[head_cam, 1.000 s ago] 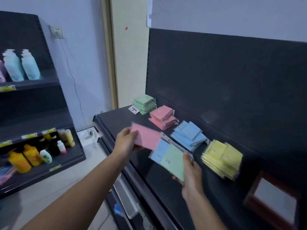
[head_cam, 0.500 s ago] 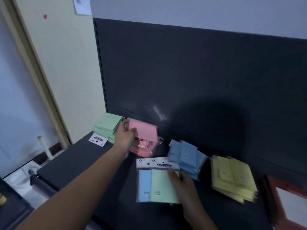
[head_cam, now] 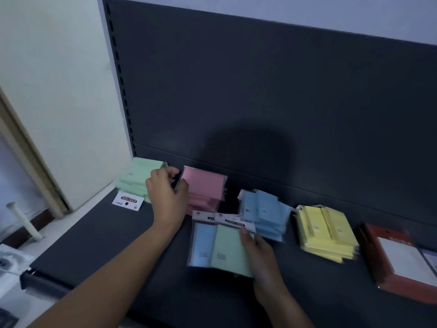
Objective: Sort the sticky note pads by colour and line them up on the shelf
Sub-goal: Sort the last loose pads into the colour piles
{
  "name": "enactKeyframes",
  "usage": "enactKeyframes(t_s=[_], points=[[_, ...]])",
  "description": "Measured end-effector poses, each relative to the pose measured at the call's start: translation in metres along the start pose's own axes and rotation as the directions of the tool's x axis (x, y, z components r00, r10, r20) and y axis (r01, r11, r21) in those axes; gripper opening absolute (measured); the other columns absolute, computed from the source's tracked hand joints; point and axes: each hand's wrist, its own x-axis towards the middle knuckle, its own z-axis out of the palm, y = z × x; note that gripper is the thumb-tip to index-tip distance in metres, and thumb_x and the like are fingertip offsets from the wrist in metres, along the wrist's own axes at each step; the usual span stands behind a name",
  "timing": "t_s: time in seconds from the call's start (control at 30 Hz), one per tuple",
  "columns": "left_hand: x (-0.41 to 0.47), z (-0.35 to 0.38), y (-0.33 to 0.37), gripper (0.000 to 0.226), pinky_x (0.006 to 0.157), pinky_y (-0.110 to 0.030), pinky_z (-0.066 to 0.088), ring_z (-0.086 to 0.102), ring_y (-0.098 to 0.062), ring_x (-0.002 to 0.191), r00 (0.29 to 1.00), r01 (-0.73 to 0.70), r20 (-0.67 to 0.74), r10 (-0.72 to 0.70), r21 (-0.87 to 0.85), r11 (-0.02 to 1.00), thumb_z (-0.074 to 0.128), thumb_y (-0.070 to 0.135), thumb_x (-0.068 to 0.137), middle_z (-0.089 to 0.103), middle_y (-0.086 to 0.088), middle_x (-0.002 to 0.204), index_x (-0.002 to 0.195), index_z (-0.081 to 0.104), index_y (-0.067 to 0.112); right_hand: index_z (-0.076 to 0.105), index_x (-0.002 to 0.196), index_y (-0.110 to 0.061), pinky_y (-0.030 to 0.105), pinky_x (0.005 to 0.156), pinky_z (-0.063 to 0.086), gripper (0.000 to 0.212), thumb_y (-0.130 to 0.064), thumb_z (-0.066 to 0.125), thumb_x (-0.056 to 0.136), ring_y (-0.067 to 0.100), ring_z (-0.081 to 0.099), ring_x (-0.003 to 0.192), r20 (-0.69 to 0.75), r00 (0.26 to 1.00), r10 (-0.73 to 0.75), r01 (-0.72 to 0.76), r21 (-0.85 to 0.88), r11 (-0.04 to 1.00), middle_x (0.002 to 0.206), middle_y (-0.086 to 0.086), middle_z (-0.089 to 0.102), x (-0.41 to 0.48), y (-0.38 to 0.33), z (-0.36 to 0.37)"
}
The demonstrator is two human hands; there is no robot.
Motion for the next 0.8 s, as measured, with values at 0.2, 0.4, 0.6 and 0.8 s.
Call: enactKeyframes(t_s=[0.2,0.4,0.6,0.8], points=[[-0.065,-0.025,0.015,0.02,0.058,-0.027,0.04,0.052,-0.011,0.06,0.902,0.299,0.353,-0.248,-0.098,0.949,0.063,0.022,0.084,0.059,-0.001,0.068,0.07,0.05,0.015,0.063,0.1,-0.017,0.027,0.041,0.046,0.025,-0.038,0.053,0.092,0.022,0.069,0.068,-0.038,0.999,-0.029,0.034,0.114,0.993,0.087,0.009,0.072,-0.015,0.003,-0.008],[-0.101,-0.03,0.037,0.01,0.059,-0.025,0.045,0.062,-0.017,0.062,0.65,0.609,0.664,-0.369,-0.164,0.776,0.061,0.012,0.087,0.072,-0.009,0.076,0.081,0.068,0.009,0.064,0.097,-0.014,0.039,0.06,0.055,0.025,-0.035,0.052,0.094,0.026,0.067,0.076,-0.117,0.993,-0.037,0.059,0.198,0.978,0.087,0.011,0.071,-0.036,0.008,-0.028],[-0.076,-0.008,0.059,0.016,0.04,-0.019,0.042,0.053,-0.016,0.06,0.811,0.551,0.418,-0.409,-0.313,0.773,0.056,0.017,0.092,0.059,-0.004,0.072,0.077,0.056,0.013,0.062,0.088,-0.011,0.035,0.061,0.047,0.027,-0.035,0.052,0.094,0.028,0.062,0.076,-0.219,0.975,-0.049,0.088,0.172,0.981,0.085,0.015,0.067,-0.053,0.009,-0.073],[-0.059,0.061,0.08,0.021,0.035,-0.016,0.043,0.05,-0.017,0.056,0.793,0.546,0.492,-0.361,-0.308,0.779,0.055,0.017,0.093,0.054,-0.008,0.074,0.074,0.055,0.01,0.062,0.09,-0.003,0.029,0.057,0.047,0.03,-0.033,0.056,0.092,0.022,0.062,0.068,-0.284,0.959,-0.015,0.068,0.177,0.982,0.076,0.012,0.068,-0.063,0.006,-0.113]])
